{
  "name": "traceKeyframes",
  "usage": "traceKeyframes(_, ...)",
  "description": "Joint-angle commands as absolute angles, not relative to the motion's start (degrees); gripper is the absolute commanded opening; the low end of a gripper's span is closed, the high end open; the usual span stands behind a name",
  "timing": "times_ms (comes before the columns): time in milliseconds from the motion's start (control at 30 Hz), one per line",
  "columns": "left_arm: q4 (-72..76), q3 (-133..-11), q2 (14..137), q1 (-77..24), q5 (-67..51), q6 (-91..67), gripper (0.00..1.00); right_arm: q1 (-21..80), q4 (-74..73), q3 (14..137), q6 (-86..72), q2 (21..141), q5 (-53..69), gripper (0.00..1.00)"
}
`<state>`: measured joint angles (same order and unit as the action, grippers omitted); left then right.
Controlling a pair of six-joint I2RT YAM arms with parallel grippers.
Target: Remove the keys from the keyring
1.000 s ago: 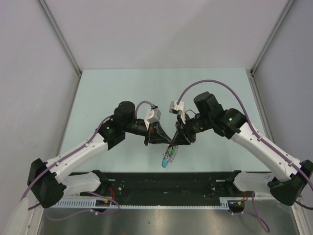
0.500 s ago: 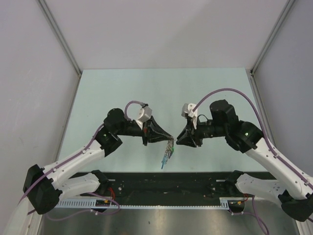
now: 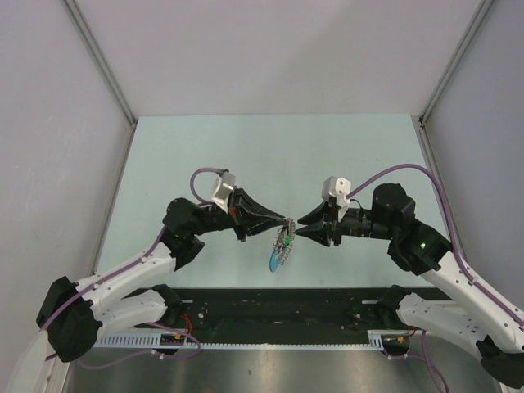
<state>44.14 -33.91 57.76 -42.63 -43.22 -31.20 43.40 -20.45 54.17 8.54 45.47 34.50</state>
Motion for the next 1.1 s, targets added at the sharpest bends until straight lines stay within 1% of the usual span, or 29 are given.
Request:
traceKeyframes(0, 54.5, -33.1, 55.5, -42.8, -39.9, -36.3, 0.00, 44.3, -9.4, 52.6, 6.1, 44.7, 31.3, 0.34)
traceKeyframes(200, 55.3, -32.9, 55.5, -42.8, -40.3, -37.0, 0.00, 46.1, -3.3, 51.7, 5.1, 45.7, 30.7, 0.33)
traceKeyframes(467, 54.3, -32.9, 55.3, -42.8, -41.0, -36.2, 0.00, 49.8, -2.3, 51.7, 7.1, 46.1, 27.3, 0.28)
traceKeyframes(500, 54.2, -32.9, 55.3, -42.8, -41.0, -36.2, 0.00, 50.4, -2.4, 51.7, 7.4, 46.0, 26.9, 0.22)
traceKeyframes(567, 54.1, -32.8, 55.3, -42.8, -40.7, -36.0, 0.00, 51.6, -2.8, 51.7, 8.1, 45.9, 24.5, 0.15)
traceKeyframes(600, 54.0, -32.7, 55.2, -42.8, -40.3, -35.9, 0.00, 52.0, -3.5, 51.7, 8.7, 45.9, 23.4, 0.08)
traceKeyframes(667, 52.7, -32.8, 54.8, -42.8, -38.9, -35.6, 0.00, 53.5, -4.5, 51.7, 9.5, 45.9, 19.6, 0.02)
traceKeyframes(700, 51.7, -33.1, 54.8, -42.8, -38.2, -35.3, 0.00, 53.9, -5.5, 51.8, 9.9, 46.0, 18.3, 0.01)
traceKeyframes(800, 47.8, -33.7, 54.5, -42.8, -35.4, -33.9, 0.00, 55.8, -6.4, 51.7, 10.3, 46.4, 14.8, 0.02)
traceKeyframes(867, 46.7, -33.8, 54.4, -42.8, -34.2, -33.4, 0.00, 57.0, -6.5, 51.7, 10.3, 46.8, 12.9, 0.05)
traceKeyframes(1033, 46.0, -33.6, 54.2, -42.8, -33.1, -33.1, 0.00, 58.6, -6.7, 51.7, 11.0, 47.5, 10.3, 0.08)
traceKeyframes(1067, 45.9, -33.6, 54.1, -42.8, -33.2, -33.0, 0.00, 58.8, -6.8, 51.7, 11.1, 47.6, 10.0, 0.11)
